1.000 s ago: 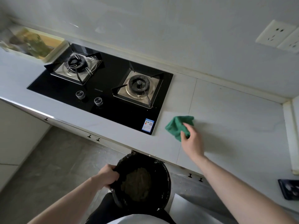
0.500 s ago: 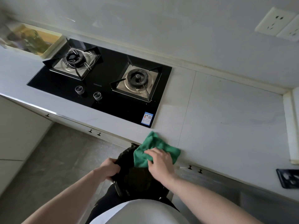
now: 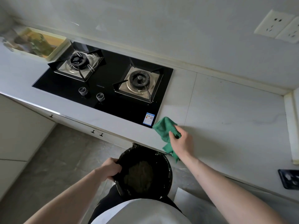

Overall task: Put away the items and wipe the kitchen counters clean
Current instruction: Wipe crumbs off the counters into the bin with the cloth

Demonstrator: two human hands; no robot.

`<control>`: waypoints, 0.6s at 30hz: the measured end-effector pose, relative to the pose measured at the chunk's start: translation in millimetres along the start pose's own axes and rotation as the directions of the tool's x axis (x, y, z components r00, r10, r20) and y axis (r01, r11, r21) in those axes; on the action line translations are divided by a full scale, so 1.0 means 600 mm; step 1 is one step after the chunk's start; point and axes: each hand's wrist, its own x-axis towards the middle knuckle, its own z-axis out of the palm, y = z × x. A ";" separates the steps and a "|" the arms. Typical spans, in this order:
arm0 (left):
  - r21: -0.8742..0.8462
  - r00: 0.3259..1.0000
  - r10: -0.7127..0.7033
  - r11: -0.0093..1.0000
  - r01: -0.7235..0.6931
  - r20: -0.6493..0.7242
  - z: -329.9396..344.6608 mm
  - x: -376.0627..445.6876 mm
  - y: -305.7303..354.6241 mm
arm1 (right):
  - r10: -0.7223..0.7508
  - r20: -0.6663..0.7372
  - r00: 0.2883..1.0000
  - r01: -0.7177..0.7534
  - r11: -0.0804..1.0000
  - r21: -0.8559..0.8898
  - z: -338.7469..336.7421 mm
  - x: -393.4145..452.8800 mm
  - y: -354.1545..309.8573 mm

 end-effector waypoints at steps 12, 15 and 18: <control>-0.016 1.000 0.018 1.000 -0.018 0.011 -0.008 0.007 -0.009 | -0.218 0.252 0.943 0.239 0.970 -0.055 0.023 -0.065 -0.002; -0.011 1.000 0.027 1.000 -0.027 0.001 -0.008 0.010 -0.008 | -0.135 0.034 0.990 0.135 0.991 0.004 -0.047 0.008 0.009; -0.007 0.999 0.032 0.999 -0.032 0.009 -0.005 0.011 -0.005 | -0.053 -0.182 0.982 0.053 0.999 -0.003 -0.121 0.078 0.044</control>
